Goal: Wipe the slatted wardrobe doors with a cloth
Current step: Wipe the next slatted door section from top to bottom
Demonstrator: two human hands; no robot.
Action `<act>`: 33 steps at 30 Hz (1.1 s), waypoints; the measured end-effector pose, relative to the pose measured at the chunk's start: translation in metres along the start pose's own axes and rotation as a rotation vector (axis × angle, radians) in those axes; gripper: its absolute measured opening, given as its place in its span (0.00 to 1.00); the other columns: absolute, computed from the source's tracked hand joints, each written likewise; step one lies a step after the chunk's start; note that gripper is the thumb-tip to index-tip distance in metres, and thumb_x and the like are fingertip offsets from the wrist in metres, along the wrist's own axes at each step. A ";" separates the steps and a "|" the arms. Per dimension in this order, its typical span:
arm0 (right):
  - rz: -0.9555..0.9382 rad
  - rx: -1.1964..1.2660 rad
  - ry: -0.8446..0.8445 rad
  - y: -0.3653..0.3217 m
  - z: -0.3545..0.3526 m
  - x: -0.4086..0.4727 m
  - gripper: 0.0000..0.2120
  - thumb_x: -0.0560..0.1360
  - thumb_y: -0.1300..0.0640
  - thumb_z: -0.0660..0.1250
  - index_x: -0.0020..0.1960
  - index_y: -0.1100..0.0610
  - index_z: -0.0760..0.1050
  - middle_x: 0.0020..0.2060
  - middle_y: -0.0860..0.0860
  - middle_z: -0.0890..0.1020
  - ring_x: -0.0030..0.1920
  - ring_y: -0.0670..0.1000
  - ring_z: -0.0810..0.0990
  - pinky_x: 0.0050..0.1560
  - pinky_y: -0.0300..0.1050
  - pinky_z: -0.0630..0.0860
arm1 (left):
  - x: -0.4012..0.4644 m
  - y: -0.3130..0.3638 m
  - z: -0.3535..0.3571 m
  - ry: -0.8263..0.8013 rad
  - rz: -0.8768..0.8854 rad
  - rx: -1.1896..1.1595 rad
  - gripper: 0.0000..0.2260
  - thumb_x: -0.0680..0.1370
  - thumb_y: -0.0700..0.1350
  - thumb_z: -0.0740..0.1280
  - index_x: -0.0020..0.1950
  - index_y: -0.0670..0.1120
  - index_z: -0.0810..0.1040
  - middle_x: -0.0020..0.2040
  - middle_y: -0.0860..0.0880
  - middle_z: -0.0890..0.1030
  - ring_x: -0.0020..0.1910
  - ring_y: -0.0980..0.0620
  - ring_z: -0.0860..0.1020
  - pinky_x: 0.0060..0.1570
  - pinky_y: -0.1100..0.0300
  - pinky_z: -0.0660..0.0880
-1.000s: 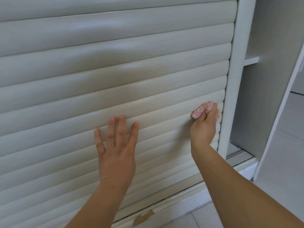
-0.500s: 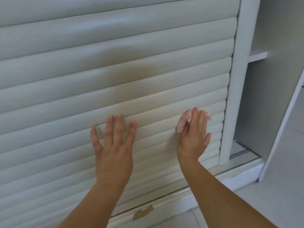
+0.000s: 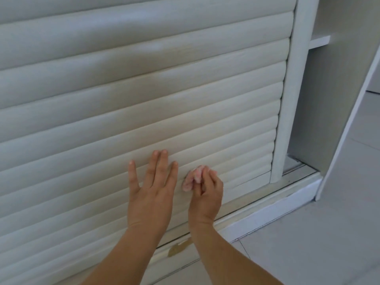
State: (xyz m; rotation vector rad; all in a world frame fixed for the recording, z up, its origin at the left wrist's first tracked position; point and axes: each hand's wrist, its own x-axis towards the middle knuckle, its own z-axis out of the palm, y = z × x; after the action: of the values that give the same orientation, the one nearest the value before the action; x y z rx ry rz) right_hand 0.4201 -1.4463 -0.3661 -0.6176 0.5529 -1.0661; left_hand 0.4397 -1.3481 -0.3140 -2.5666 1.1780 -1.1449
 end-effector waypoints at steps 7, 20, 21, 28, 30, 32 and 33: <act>-0.023 0.137 -0.039 -0.018 -0.014 0.022 0.15 0.78 0.65 0.62 0.34 0.69 0.67 0.28 0.66 0.70 0.28 0.56 0.70 0.30 0.43 0.69 | 0.001 0.001 -0.002 -0.020 -0.001 -0.001 0.30 0.65 0.35 0.54 0.67 0.44 0.73 0.72 0.39 0.64 0.72 0.42 0.60 0.68 0.35 0.44; -0.168 -0.295 0.110 -0.028 -0.034 0.084 0.12 0.74 0.72 0.47 0.38 0.60 0.62 0.31 0.50 0.69 0.30 0.49 0.66 0.35 0.38 0.67 | 0.000 0.012 0.002 -0.166 -0.073 0.041 0.35 0.64 0.35 0.56 0.73 0.49 0.64 0.75 0.42 0.47 0.75 0.40 0.46 0.68 0.34 0.40; -0.177 -0.346 0.069 -0.030 -0.035 0.075 0.13 0.76 0.72 0.48 0.37 0.59 0.62 0.30 0.50 0.70 0.30 0.49 0.68 0.38 0.39 0.68 | 0.000 0.014 0.002 -0.163 -0.084 0.046 0.35 0.64 0.35 0.55 0.73 0.49 0.64 0.75 0.41 0.47 0.75 0.41 0.46 0.68 0.34 0.40; -0.385 -0.567 0.005 -0.068 0.002 0.039 0.13 0.79 0.61 0.62 0.62 0.53 0.75 0.52 0.46 0.78 0.52 0.40 0.76 0.57 0.34 0.71 | 0.011 0.015 -0.012 -0.050 -0.166 -0.152 0.32 0.63 0.36 0.47 0.62 0.45 0.76 0.66 0.38 0.72 0.67 0.41 0.65 0.65 0.34 0.51; -0.473 -0.565 0.024 -0.079 0.022 0.045 0.13 0.78 0.60 0.64 0.60 0.49 0.74 0.53 0.44 0.79 0.54 0.45 0.77 0.60 0.43 0.73 | 0.017 0.006 -0.022 -0.011 -0.156 -0.180 0.30 0.64 0.37 0.48 0.62 0.45 0.77 0.64 0.39 0.73 0.66 0.42 0.65 0.64 0.34 0.52; -0.548 -0.587 0.059 -0.090 0.041 0.047 0.11 0.76 0.58 0.66 0.57 0.46 0.77 0.47 0.39 0.79 0.53 0.47 0.78 0.59 0.48 0.74 | 0.024 -0.005 -0.032 0.019 -0.144 -0.193 0.29 0.64 0.38 0.49 0.61 0.45 0.77 0.64 0.40 0.74 0.66 0.43 0.65 0.65 0.34 0.52; -0.581 -0.605 0.077 -0.094 0.050 0.047 0.11 0.76 0.57 0.66 0.56 0.46 0.78 0.46 0.37 0.78 0.53 0.47 0.77 0.59 0.48 0.73 | 0.028 -0.012 -0.037 0.033 -0.137 -0.194 0.29 0.64 0.38 0.50 0.61 0.45 0.77 0.64 0.40 0.74 0.66 0.43 0.65 0.65 0.35 0.52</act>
State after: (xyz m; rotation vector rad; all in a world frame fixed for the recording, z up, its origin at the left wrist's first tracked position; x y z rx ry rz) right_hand 0.4137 -1.5122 -0.2708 -1.3264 0.7979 -1.4786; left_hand 0.4339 -1.3510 -0.2663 -2.8228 1.1907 -1.1568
